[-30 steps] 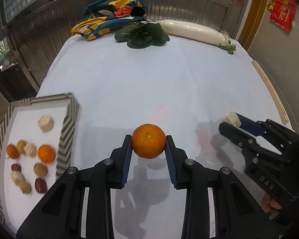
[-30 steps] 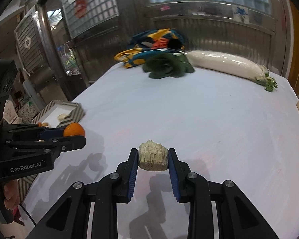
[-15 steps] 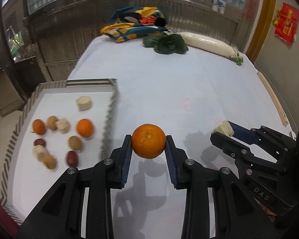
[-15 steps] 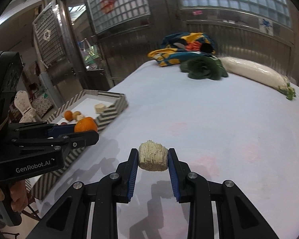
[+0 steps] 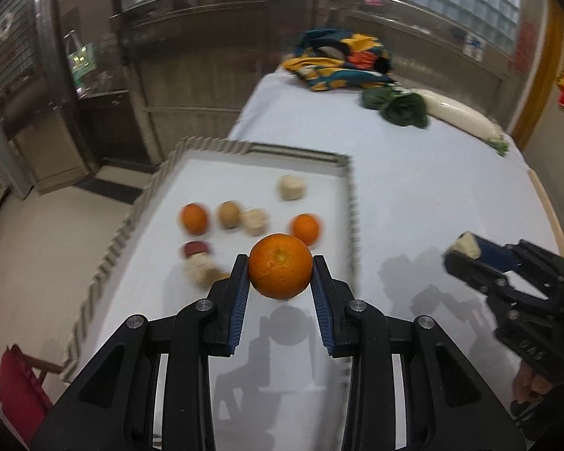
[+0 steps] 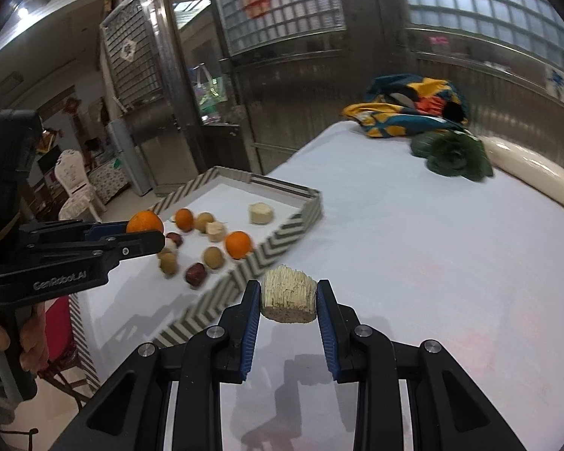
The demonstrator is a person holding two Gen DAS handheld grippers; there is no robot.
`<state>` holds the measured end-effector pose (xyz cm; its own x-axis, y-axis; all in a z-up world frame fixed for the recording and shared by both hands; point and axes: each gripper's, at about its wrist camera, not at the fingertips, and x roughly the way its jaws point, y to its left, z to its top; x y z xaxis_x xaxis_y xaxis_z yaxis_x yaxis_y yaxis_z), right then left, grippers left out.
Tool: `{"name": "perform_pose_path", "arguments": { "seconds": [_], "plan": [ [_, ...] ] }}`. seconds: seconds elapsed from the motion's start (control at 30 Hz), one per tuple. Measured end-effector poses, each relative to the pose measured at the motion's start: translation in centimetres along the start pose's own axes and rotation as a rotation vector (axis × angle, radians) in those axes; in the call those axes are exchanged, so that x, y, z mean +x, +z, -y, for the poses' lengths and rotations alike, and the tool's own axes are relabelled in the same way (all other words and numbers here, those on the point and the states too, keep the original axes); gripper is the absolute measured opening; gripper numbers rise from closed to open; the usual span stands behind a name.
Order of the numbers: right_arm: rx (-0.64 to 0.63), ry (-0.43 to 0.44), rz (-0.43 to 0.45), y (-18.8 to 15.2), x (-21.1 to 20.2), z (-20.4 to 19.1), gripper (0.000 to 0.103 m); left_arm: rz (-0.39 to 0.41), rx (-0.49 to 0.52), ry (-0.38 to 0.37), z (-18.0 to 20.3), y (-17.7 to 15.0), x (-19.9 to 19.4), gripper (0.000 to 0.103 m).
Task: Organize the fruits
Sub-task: 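Carry the orange and yam cube over the tray with both tools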
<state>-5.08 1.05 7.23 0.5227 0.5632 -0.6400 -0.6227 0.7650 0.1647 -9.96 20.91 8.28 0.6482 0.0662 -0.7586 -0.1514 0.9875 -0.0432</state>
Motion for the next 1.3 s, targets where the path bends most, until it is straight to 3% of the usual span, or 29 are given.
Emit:
{"name": "perform_pose_path", "arguments": {
  "seconds": [0.33,0.8,1.3],
  "plan": [
    [-0.073,0.071,-0.025,1.4,3.0,-4.8,0.029,-0.046,-0.06,0.066,-4.5,-2.0,1.3,0.032],
    [-0.175,0.135,-0.119,1.2,7.3,-9.6,0.029,-0.093,-0.076,0.059,-5.8,-3.0,3.2,0.032],
    [-0.238,0.108,-0.21,0.6,10.8,-11.7,0.029,-0.123,-0.088,0.05,-6.2,-3.2,4.6,0.032]
  ]
}}
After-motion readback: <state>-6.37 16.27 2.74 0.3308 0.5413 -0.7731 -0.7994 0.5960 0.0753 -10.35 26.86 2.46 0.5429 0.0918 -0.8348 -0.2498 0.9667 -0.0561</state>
